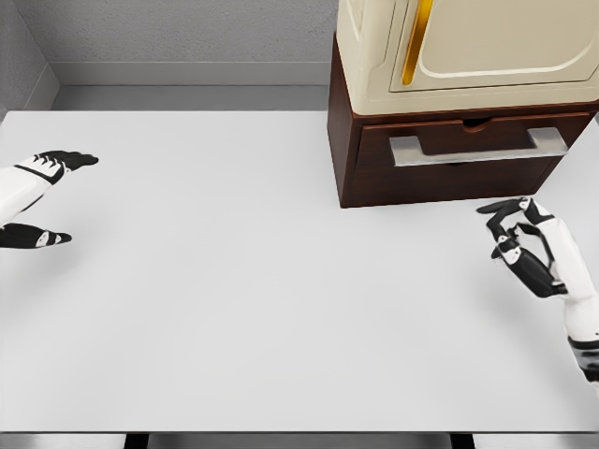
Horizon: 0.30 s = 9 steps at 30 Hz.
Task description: Put the switch into the drawer with left arm, and close the drawer with right arm
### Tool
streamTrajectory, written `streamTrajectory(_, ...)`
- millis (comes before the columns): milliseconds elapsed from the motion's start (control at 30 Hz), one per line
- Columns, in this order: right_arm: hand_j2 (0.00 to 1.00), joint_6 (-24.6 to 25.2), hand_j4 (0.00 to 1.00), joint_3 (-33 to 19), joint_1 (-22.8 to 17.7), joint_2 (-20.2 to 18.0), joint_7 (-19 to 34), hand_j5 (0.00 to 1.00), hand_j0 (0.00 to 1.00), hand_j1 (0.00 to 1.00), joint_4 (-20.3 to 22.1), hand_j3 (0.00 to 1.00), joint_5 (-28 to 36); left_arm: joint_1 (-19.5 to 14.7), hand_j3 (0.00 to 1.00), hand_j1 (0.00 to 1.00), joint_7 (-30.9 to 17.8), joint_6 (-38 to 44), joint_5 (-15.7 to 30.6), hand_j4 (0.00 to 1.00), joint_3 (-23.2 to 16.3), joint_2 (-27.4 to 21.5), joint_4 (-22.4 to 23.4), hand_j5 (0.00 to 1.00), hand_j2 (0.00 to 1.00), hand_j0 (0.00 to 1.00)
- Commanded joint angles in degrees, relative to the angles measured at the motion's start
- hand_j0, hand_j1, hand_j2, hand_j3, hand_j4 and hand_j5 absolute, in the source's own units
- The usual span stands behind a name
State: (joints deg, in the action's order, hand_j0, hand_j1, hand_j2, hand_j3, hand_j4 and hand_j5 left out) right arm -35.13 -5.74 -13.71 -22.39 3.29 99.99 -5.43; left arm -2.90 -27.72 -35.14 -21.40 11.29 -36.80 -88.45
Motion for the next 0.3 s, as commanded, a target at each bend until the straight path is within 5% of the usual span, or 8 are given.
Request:
streamTrajectory(0, 0.50, 0.13, 0.50, 0.03, 0.00, -0.28, -0.83, 0.50, 0.50, 0.50, 0.20, 0.50, 0.59, 0.00, 1.00, 1.00, -0.14, 0.14, 0.40, 1.00, 0.05, 0.06, -0.32, 1.00, 1.00, 1.00)
streamTrajectory(267, 0.50, 0.13, 0.50, -0.15, -0.44, -0.37, -0.83, 0.50, 0.50, 0.50, 0.20, 0.50, 0.42, 0.79, 1.00, 1.00, -1.55, 0.14, 0.40, 1.00, 0.05, 1.90, -3.66, 1.00, 1.00, 1.00)
